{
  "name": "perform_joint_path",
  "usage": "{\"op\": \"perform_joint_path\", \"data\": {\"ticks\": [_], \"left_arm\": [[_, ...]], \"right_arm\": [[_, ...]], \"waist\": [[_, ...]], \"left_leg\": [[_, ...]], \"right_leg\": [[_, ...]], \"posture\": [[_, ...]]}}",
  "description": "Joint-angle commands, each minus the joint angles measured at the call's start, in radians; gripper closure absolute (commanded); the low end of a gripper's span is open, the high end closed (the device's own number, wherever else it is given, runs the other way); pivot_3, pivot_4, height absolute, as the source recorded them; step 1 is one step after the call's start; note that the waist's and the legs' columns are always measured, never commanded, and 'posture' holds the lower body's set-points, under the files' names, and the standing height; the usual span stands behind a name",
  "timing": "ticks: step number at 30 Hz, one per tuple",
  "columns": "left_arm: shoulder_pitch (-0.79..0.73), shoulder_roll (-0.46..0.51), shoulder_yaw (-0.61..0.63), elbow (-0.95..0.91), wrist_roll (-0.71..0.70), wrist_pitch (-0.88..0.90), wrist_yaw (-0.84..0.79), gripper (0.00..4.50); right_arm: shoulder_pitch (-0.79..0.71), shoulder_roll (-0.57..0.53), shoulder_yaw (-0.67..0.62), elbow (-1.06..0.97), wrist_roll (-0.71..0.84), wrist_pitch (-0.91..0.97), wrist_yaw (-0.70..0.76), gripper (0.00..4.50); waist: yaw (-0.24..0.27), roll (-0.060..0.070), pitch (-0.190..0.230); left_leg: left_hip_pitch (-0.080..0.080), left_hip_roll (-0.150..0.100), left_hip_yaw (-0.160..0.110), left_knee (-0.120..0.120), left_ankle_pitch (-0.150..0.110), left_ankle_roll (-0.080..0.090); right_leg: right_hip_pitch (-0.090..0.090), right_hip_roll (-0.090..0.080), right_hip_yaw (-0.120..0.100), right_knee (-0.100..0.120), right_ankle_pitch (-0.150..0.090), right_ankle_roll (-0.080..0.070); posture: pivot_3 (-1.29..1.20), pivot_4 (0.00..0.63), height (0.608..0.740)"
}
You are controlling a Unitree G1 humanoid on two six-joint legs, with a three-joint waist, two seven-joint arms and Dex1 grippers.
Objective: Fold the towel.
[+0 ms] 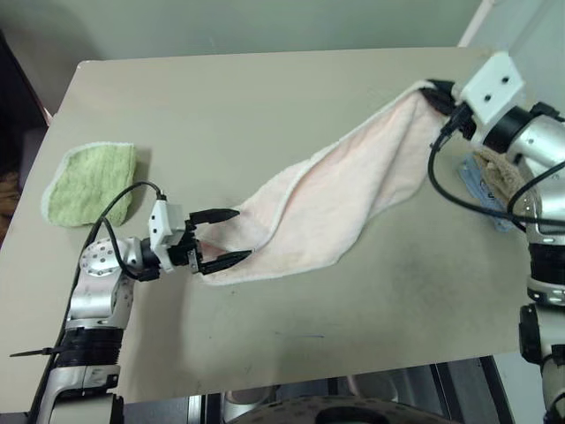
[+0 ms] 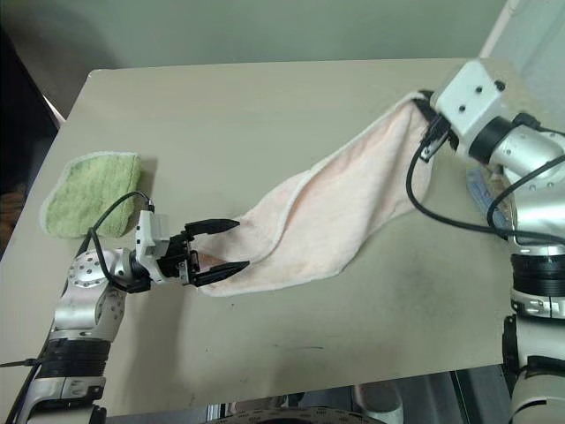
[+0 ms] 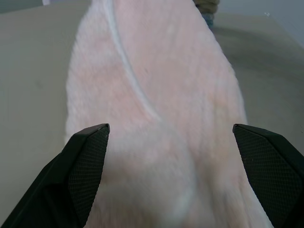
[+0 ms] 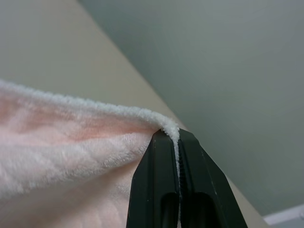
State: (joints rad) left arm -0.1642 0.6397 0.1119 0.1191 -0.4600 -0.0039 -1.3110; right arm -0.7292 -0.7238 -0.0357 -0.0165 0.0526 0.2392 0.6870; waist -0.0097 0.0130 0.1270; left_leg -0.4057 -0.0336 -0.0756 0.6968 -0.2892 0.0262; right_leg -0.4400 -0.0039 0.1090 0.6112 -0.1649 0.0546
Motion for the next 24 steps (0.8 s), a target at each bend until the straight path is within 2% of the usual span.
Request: {"op": "perform_joint_path", "data": {"ticks": [1, 15, 24], "left_arm": [[0.001, 0.002, -0.009, 0.012, 0.018, -0.045, -0.014, 0.00], [-0.156, -0.143, -0.120, 0.147, 0.150, -0.231, 0.052, 0.00], [-0.229, -0.141, -0.190, 0.233, 0.273, -0.306, 0.108, 0.00]], "right_arm": [[-0.043, -0.002, -0.048, -0.012, 0.008, 0.017, -0.039, 4.48], [-0.023, -0.023, -0.033, -0.054, 0.001, 0.022, -0.021, 4.48], [-0.002, -0.032, -0.039, -0.071, -0.015, 0.012, -0.036, 4.48]], "waist": [[0.001, 0.000, 0.000], [0.006, 0.000, 0.000], [0.006, 0.000, 0.000]], "left_leg": [[0.000, 0.000, 0.000, 0.000, 0.000, 0.000], [-0.005, 0.000, 0.000, 0.001, 0.000, 0.000], [-0.006, 0.000, 0.000, 0.001, 0.001, 0.000]], "right_leg": [[0.000, 0.000, 0.000, 0.000, 0.000, 0.000], [-0.004, 0.000, -0.001, 0.000, 0.002, 0.004], [-0.004, 0.000, -0.001, -0.001, 0.003, 0.005]], "posture": [[0.00, 0.150, 0.740], [0.00, 0.150, 0.740], [0.00, 0.150, 0.740]]}}
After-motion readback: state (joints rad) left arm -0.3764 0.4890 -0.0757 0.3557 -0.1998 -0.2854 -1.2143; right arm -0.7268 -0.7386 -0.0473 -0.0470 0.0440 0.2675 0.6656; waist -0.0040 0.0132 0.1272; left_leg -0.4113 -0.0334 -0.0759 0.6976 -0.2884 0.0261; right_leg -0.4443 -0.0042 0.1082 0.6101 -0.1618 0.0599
